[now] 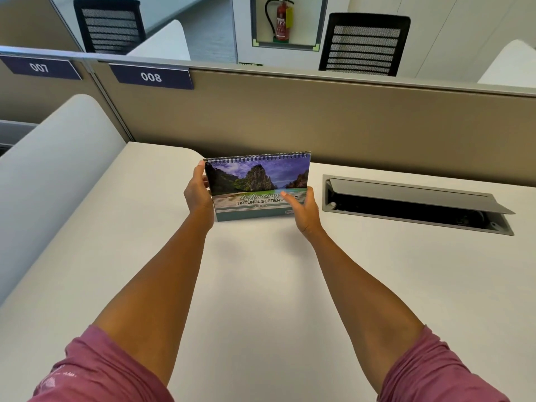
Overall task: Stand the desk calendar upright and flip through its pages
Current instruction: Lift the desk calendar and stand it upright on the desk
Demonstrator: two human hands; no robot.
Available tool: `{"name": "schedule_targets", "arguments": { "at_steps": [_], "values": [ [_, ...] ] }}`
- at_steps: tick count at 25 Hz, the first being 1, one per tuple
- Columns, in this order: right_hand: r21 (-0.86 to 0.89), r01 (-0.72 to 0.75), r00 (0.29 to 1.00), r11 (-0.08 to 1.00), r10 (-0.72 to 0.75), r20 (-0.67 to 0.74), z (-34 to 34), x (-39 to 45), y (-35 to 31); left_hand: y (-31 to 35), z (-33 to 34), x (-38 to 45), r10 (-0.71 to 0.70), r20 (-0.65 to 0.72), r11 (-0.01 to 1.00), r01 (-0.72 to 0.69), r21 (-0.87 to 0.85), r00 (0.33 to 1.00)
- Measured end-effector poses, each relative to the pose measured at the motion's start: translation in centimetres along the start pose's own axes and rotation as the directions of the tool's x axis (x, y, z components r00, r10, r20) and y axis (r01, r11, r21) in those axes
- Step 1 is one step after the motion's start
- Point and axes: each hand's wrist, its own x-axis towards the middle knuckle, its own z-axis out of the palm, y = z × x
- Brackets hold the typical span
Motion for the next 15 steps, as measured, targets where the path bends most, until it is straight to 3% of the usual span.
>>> {"name": "schedule_targets", "arguments": {
  "at_steps": [6,10,15],
  "values": [
    [0.013,-0.003,0.997,1.000,0.004,-0.074,0.3,-0.5,0.8,-3.8,-1.2,-0.6,-0.031,-0.070,0.995,0.037,0.092,0.997],
    [-0.023,0.024,0.988,0.999,-0.027,-0.150,0.6,-1.4,2.1,-6.6,-2.4,-1.1,-0.084,-0.038,0.976,0.090,0.199,0.996],
    [-0.124,0.041,0.989,0.991,-0.058,-0.137,0.5,-1.8,3.6,-9.2,-3.4,-0.8,0.090,0.083,0.871,-0.119,0.477,0.992]
  ]
}}
